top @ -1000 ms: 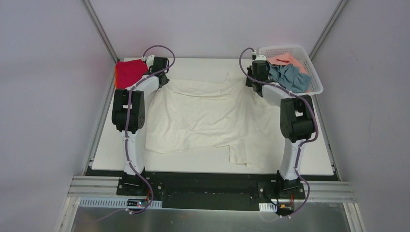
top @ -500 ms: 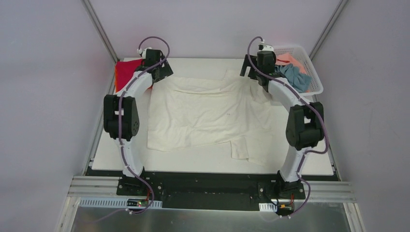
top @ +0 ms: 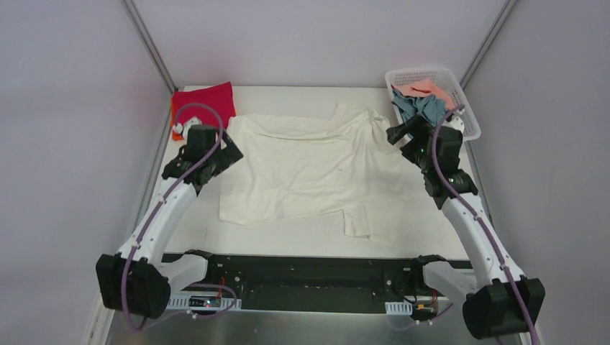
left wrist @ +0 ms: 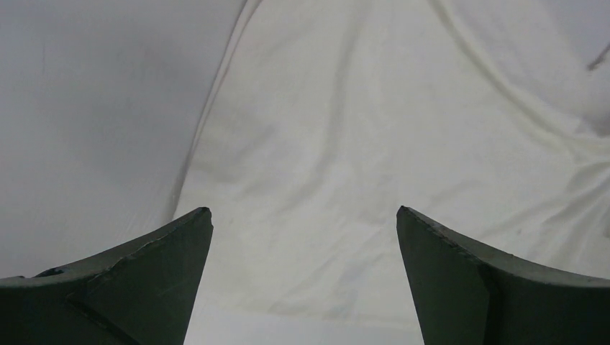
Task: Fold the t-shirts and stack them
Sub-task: Flatten out the tshirt
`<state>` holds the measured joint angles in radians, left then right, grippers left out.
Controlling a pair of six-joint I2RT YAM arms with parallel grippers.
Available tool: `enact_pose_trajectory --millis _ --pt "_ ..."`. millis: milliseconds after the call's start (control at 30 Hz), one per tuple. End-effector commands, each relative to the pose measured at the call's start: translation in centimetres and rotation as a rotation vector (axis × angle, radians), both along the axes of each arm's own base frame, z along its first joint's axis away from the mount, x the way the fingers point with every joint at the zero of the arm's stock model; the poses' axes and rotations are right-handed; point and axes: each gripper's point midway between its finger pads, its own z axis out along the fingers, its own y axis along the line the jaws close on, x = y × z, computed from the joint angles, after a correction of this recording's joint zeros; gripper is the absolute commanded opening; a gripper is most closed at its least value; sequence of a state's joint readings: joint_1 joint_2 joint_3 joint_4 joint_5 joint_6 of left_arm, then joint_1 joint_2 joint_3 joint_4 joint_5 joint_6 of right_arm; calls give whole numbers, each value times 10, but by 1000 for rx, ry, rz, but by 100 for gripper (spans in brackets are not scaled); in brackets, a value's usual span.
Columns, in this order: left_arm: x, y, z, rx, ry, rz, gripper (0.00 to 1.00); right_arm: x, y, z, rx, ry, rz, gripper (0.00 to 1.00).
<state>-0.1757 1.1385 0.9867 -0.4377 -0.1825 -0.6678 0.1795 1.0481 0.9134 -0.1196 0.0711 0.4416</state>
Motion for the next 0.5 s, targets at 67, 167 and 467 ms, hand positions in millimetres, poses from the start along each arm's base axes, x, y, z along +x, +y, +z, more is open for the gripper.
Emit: enact_pose_trajectory --millis 67,167,467 --pt "-111 5 -81 -145 239 151 99 -55 -8 -43 168 89 -101 99" --pt "-139 5 -104 -174 299 173 99 -74 -15 -61 157 147 -128 99" --pt "-151 12 -141 -164 416 289 89 -86 -15 -91 171 267 -156 100"
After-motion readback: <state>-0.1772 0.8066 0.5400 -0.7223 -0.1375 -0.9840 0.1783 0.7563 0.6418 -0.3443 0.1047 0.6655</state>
